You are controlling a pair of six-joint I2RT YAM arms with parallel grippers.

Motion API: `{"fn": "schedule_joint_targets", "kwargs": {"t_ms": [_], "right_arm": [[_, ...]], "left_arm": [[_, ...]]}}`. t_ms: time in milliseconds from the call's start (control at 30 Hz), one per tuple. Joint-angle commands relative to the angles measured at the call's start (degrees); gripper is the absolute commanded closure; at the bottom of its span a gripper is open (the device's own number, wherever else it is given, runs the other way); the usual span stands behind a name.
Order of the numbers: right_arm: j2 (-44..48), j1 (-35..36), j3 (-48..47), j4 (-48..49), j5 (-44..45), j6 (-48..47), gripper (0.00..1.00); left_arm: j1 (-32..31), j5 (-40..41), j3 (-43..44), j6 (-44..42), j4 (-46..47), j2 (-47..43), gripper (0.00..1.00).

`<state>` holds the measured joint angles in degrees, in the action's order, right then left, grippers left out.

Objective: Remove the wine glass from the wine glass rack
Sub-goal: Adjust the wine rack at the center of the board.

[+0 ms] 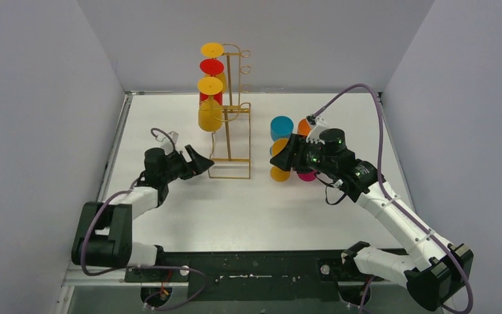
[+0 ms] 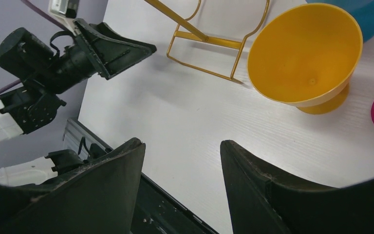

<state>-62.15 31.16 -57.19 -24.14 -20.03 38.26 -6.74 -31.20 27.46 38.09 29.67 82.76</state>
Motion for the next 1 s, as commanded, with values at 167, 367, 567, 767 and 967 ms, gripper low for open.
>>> {"fn": "schedule_joint_targets", "kwargs": {"t_ms": [167,367,567,767,967], "right_arm": [[2.7,-0.1,0.0,1.6,2.8,1.6,0.41],[4.5,-0.1,0.2,2.0,4.5,3.1,0.40],[7.6,-0.2,1.2,2.9,7.5,4.1,0.37],[9.6,-0.2,2.1,2.5,10.3,5.3,0.37],[10.1,-0.2,1.8,1.3,11.4,6.1,0.37]], "left_arm": [[13.8,6.4,8.2,-4.3,-20.9,-23.8,0.18],[16.6,-4.8,25.5,-2.0,-26.4,-23.5,0.15],[16.3,-6.5,35.4,3.4,-22.6,-19.6,0.16],[11.1,-3.8,45.9,-0.1,-27.9,-12.9,0.22],[4.0,0.3,55.1,-6.6,-38.8,-6.0,0.27]]}}
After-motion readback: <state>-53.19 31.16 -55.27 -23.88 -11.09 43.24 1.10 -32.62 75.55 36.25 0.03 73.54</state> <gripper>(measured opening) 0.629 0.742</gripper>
